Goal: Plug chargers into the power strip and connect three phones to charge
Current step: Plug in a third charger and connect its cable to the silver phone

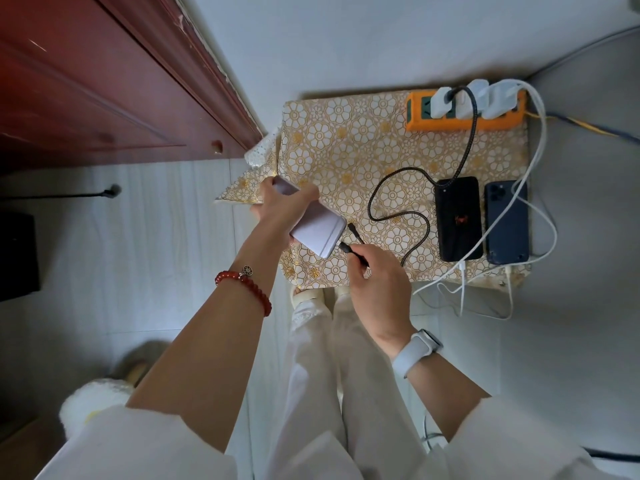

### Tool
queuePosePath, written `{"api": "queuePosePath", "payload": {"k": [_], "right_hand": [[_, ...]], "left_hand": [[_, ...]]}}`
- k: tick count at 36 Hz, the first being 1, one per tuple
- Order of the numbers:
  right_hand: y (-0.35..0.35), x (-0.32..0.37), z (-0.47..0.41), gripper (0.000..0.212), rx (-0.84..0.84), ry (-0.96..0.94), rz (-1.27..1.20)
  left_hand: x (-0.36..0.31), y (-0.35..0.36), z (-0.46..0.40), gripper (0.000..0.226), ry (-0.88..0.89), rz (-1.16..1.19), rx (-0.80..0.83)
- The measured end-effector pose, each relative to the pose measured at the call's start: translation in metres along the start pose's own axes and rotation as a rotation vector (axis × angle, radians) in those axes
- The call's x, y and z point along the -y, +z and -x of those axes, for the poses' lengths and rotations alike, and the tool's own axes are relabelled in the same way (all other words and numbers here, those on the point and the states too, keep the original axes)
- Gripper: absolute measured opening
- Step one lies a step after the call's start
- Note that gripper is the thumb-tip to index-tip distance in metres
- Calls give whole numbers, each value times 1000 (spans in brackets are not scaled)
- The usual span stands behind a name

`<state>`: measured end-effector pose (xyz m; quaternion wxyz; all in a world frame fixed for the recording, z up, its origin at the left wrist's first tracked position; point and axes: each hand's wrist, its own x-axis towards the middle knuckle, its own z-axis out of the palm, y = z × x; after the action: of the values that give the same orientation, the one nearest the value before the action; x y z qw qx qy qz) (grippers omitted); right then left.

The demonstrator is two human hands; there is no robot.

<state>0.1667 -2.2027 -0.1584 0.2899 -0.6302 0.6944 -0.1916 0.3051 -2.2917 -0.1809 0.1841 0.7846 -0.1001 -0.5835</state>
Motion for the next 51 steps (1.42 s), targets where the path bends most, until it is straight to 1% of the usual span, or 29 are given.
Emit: {"api": "queuePosePath", "payload": {"k": [4,7,18,22,25,30,32,34,37,39,41,44,51], "right_hand": [[2,1,1,15,10,-11,51],[2,2,3,15,1,-16,67],[7,2,4,17,23,23,83],[7,-1,8,19,73,62,52],[7,-4,12,19,130,30,48],[2,-25,17,28,274,-166,124],[4,-38,19,36,364,-184,193],[9,-50,22,49,560,-171,220],[15,-59,28,53,911,-83,180],[21,-62,33,50,1082,11,100],[22,-64,38,43,1193,116,51],[20,-66,42,45,1252,214,35],[26,-57,25,45,1348,241,60]], "left_hand": [[0,1,5,80,74,-100,-65],[0,2,7,82,98,-157,-81],[10,5,4,82,53,-189,-107],[12,5,5,83,54,-227,-103],[18,2,6,83,48,-293,-97],[37,0,14,81,78,-436,-69],[44,2,18,83,108,-466,-82],[48,7,23,85,140,-501,-91],[51,10,28,85,209,-575,-108],[53,10,28,89,252,-621,-109],[55,9,25,93,274,-668,-107],[57,8,22,94,306,-705,-105],[51,22,14,94,421,-756,-91]]}}
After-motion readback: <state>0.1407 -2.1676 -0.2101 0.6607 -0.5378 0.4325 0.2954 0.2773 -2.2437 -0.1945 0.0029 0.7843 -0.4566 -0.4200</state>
